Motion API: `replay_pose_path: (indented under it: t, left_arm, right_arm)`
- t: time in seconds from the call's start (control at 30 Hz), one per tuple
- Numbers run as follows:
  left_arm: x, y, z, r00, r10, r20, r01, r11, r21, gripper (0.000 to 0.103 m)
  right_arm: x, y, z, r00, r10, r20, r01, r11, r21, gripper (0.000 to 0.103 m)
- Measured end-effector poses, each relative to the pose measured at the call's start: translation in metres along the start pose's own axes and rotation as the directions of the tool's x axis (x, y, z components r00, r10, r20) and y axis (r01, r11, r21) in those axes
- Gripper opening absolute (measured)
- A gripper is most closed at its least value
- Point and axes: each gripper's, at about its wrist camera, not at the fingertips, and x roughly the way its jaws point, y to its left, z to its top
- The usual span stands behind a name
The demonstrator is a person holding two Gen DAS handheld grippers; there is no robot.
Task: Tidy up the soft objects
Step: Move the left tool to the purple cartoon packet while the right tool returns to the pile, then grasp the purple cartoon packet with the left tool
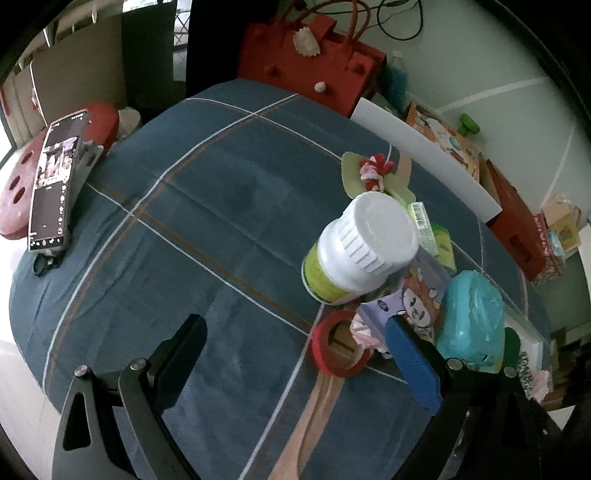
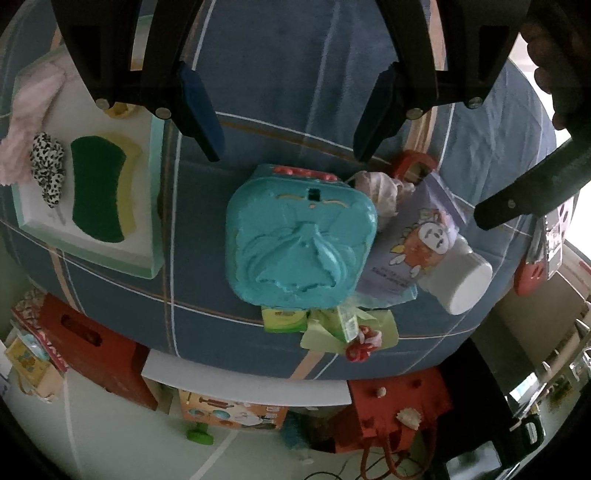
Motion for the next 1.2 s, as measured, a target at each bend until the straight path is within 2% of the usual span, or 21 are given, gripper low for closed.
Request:
replay_pose_path:
  t: [0.33, 0.5, 0.6, 0.67, 0.9, 1.2]
  left_arm:
    - [0.013, -0.02, -0.001, 0.998, -0.045, -0.042, 0.045, 0.999, -0.023, 0.097]
    - [0.016, -0.031, 0.001, 0.999, -0.021, -0.043, 0.019, 0.999, -0.042, 0.094]
    - [0.019, -0.039, 0.004, 0.998, -0.045, -0.048, 0.042, 0.997, -0.068, 0.093]
    - [0.019, -0.043, 0.005, 0.996, -0.07, -0.052, 0.065, 0.994, -0.088, 0.076]
    - [0.029, -0.051, 0.003, 0.992, -0.096, -0.076, 0.086, 0.988, -0.132, 0.071]
    - [0.033, -0.045, 0.001, 0.99, -0.129, -0.053, 0.115, 0.97, -0.216, 0.046]
  right_arm:
    - [-0.017, -0.039, 0.005, 0.992, -0.123, 0.036, 0.12, 0.99, 0.073, 0.076]
    - [-0.018, -0.052, 0.007, 0.992, -0.122, 0.036, 0.118, 0.987, 0.107, 0.076]
    - [-0.019, -0.052, 0.007, 0.993, -0.115, 0.038, 0.111, 0.988, 0.104, 0.076]
    - [-0.019, -0.051, 0.007, 0.993, -0.109, 0.042, 0.105, 0.989, 0.101, 0.076]
    - [-0.021, -0.054, 0.006, 0.994, -0.103, 0.047, 0.098, 0.99, 0.104, 0.076]
    - [-0.023, -0.062, 0.005, 0.995, -0.089, 0.049, 0.082, 0.989, 0.127, 0.076]
